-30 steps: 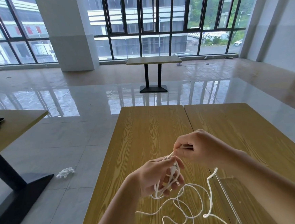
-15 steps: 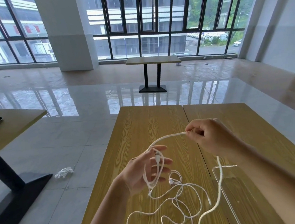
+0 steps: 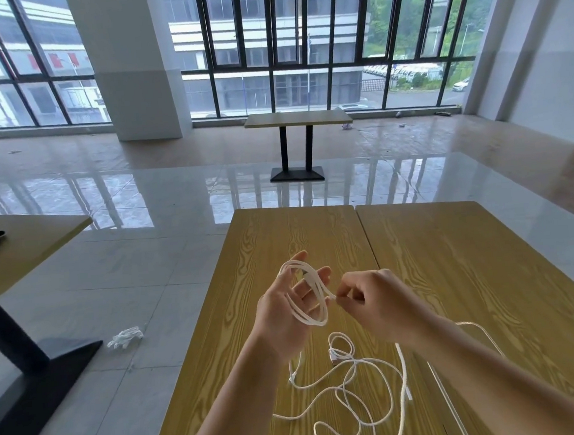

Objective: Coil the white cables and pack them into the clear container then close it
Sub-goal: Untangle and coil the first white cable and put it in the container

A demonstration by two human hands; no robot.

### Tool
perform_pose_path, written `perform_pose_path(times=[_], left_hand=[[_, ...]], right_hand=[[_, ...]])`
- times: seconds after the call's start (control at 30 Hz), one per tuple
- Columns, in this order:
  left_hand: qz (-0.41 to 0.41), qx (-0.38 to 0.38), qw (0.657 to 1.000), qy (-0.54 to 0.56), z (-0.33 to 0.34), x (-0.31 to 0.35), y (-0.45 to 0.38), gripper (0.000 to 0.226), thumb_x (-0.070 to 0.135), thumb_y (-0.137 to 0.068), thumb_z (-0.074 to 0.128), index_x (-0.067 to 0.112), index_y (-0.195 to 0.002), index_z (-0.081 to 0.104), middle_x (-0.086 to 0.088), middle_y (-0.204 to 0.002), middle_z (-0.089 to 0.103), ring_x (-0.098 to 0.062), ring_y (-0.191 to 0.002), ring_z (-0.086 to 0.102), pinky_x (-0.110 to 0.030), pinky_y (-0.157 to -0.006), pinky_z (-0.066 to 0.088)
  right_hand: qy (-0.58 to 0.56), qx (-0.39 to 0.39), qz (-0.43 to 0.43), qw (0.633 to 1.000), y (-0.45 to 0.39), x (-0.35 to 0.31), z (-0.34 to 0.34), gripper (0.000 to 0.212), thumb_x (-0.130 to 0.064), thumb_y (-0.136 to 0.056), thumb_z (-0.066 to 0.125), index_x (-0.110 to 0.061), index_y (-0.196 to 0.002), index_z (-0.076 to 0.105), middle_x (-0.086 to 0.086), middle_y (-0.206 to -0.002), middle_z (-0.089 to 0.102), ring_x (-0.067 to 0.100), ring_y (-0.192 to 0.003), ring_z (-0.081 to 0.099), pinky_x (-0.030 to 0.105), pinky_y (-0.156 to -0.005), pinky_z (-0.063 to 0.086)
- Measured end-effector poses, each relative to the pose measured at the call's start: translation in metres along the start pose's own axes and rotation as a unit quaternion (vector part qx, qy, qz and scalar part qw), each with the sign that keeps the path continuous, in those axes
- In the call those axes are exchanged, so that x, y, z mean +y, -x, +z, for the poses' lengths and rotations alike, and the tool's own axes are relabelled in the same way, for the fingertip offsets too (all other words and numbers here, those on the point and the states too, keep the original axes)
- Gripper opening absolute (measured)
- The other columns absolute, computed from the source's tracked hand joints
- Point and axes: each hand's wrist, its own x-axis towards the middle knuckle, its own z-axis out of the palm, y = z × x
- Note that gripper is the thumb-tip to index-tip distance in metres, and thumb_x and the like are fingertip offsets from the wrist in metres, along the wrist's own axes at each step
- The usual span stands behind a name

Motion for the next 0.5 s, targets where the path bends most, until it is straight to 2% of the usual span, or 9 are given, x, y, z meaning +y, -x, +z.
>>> perform_pose_path(times=[0.07, 0.13, 0.17, 0.27, 0.37, 0.5], left_hand=[[0.014, 0.033, 0.998, 0.06, 0.002, -0.001, -0.003, 0.033, 0.031, -0.105, 0.039, 0.018, -0.118, 0.067, -0.016, -0.095, 0.07, -0.031, -0.09, 0.069, -0.046, -0.084, 0.051], [0.042, 0.077, 0.99, 0.112, 0.0, -0.001, -0.009, 0.029, 0.025, -0.106, 0.037, 0.011, -0.116, 0.061, -0.011, -0.074, 0.056, -0.024, -0.066, 0.057, -0.04, -0.068, 0.05], [0.056, 0.101, 0.985, 0.13, -0.001, 0.001, -0.011, 0.027, 0.024, -0.106, 0.035, 0.01, -0.114, 0.057, -0.008, -0.07, 0.049, -0.02, -0.06, 0.048, -0.035, -0.062, 0.046], [0.086, 0.166, 0.971, 0.151, -0.013, 0.013, -0.014, 0.025, 0.025, -0.106, 0.033, 0.01, -0.105, 0.054, -0.006, -0.071, 0.043, -0.015, -0.058, 0.039, -0.029, -0.057, 0.037], [0.105, 0.21, 0.958, 0.162, -0.036, 0.03, -0.02, 0.026, 0.029, -0.105, 0.035, 0.012, -0.102, 0.054, -0.006, -0.075, 0.044, -0.015, -0.061, 0.041, -0.029, -0.055, 0.04], [0.105, 0.222, 0.965, 0.089, -0.046, 0.033, -0.025, 0.029, 0.035, -0.104, 0.036, 0.014, -0.104, 0.057, -0.006, -0.075, 0.047, -0.015, -0.06, 0.044, -0.03, -0.051, 0.042]], right_hand=[[-0.02, -0.039, -0.006, 0.999, 0.002, -0.003, 0.005, 0.015, -0.023, -0.096, 0.061, -0.021, -0.106, 0.072, -0.009, -0.066, 0.064, -0.001, -0.047, 0.052, 0.013, -0.049, 0.041], [-0.051, -0.081, -0.019, 0.995, 0.005, -0.006, 0.009, 0.025, -0.021, -0.096, 0.061, -0.026, -0.119, 0.068, -0.001, -0.071, 0.068, 0.001, -0.049, 0.052, 0.017, -0.051, 0.044], [-0.063, -0.096, -0.021, 0.993, 0.007, -0.007, 0.01, 0.031, -0.02, -0.095, 0.061, -0.027, -0.125, 0.066, -0.001, -0.072, 0.068, 0.001, -0.051, 0.052, 0.018, -0.053, 0.046], [-0.075, -0.123, -0.014, 0.989, 0.01, -0.006, 0.009, 0.034, -0.017, -0.097, 0.06, -0.027, -0.129, 0.064, -0.006, -0.066, 0.061, 0.001, -0.048, 0.05, 0.014, -0.052, 0.043], [-0.081, -0.132, -0.001, 0.988, 0.012, -0.002, 0.003, 0.025, -0.019, -0.098, 0.058, -0.021, -0.12, 0.071, -0.005, -0.059, 0.057, 0.004, -0.044, 0.045, 0.013, -0.048, 0.039], [-0.066, -0.14, -0.028, 0.988, 0.015, -0.015, -0.01, 0.024, -0.022, -0.1, 0.057, -0.024, -0.119, 0.071, -0.009, -0.063, 0.064, 0.002, -0.045, 0.05, 0.012, -0.048, 0.041]])
